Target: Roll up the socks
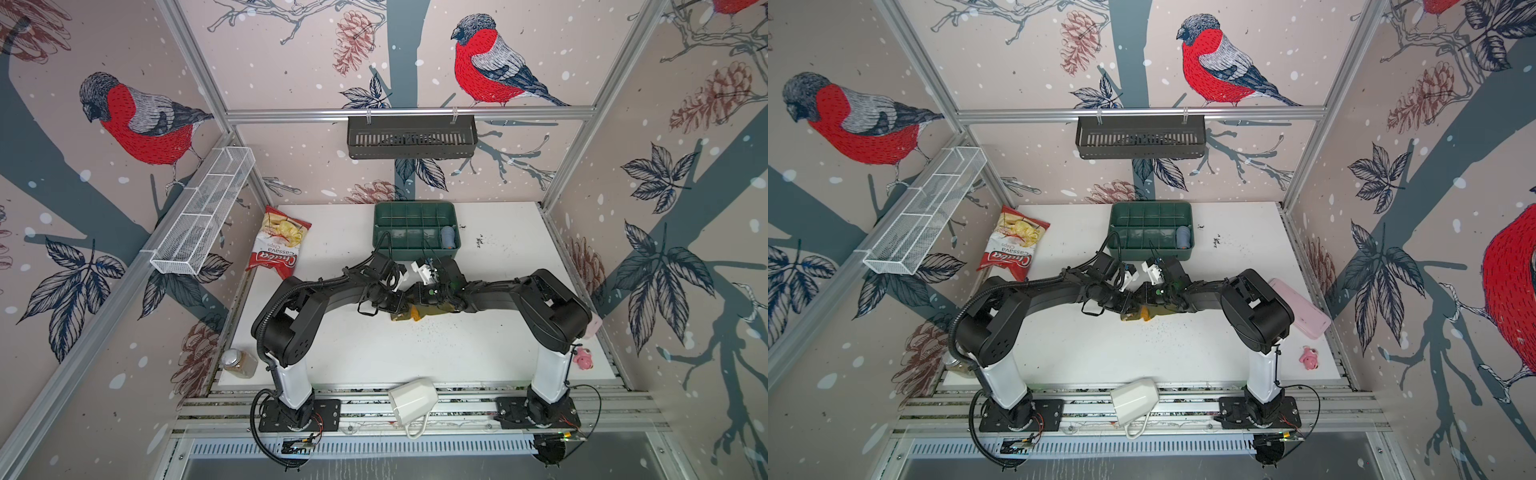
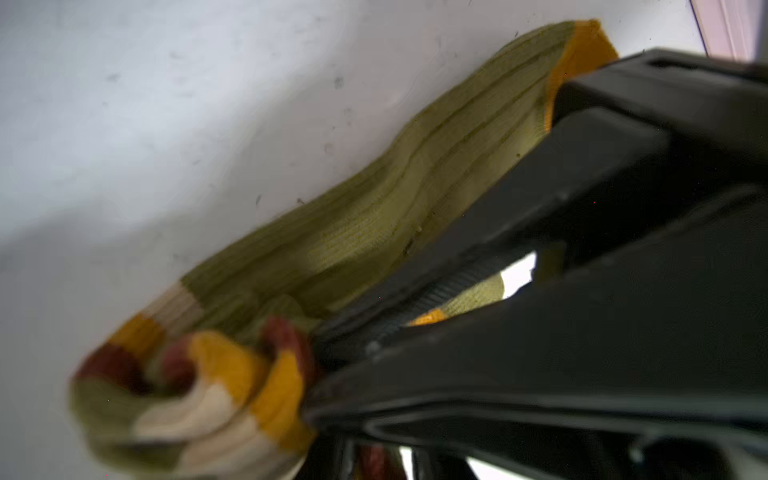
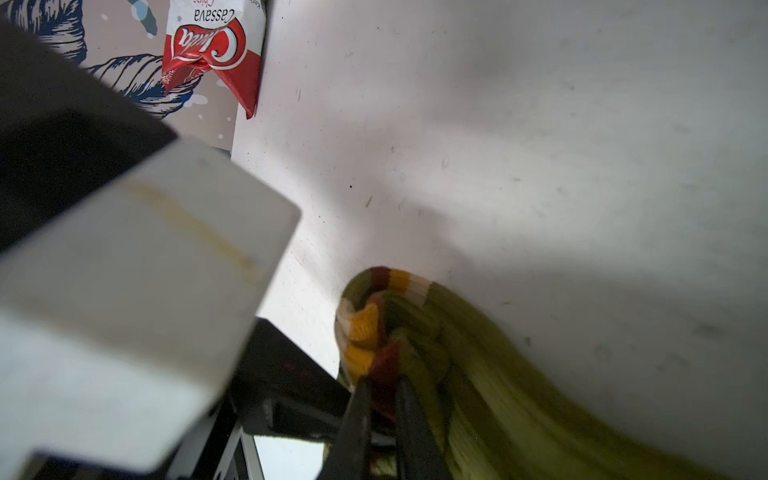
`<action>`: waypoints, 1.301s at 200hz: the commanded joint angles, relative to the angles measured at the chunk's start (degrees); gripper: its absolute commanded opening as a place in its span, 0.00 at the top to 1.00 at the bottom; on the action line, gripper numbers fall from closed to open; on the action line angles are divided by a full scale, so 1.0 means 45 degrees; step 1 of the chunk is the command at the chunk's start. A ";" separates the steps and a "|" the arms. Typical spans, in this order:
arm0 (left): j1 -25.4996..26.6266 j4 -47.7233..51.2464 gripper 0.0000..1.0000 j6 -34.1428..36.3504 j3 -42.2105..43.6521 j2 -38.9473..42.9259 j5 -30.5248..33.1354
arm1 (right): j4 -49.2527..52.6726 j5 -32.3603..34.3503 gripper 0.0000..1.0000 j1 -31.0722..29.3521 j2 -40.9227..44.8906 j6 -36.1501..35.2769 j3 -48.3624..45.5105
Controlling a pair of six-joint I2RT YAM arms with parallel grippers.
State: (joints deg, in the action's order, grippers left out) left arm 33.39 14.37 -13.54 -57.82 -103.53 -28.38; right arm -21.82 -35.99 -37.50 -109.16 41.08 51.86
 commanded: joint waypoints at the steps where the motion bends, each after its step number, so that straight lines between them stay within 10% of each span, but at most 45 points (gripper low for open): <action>1: -0.0036 0.0554 0.74 0.0148 0.0076 -0.0140 0.0253 | 0.0970 0.0109 0.85 -0.0076 -0.0155 -0.0502 0.0254; 260: -0.1833 -0.1172 0.60 -0.0606 0.1819 0.1922 -0.2209 | 0.2041 0.1464 0.89 0.0068 -0.0742 -0.1043 0.0352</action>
State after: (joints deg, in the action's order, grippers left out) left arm 25.28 13.91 -14.92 -49.52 -94.00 -34.68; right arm -18.09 -32.38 -37.08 -112.55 37.15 53.98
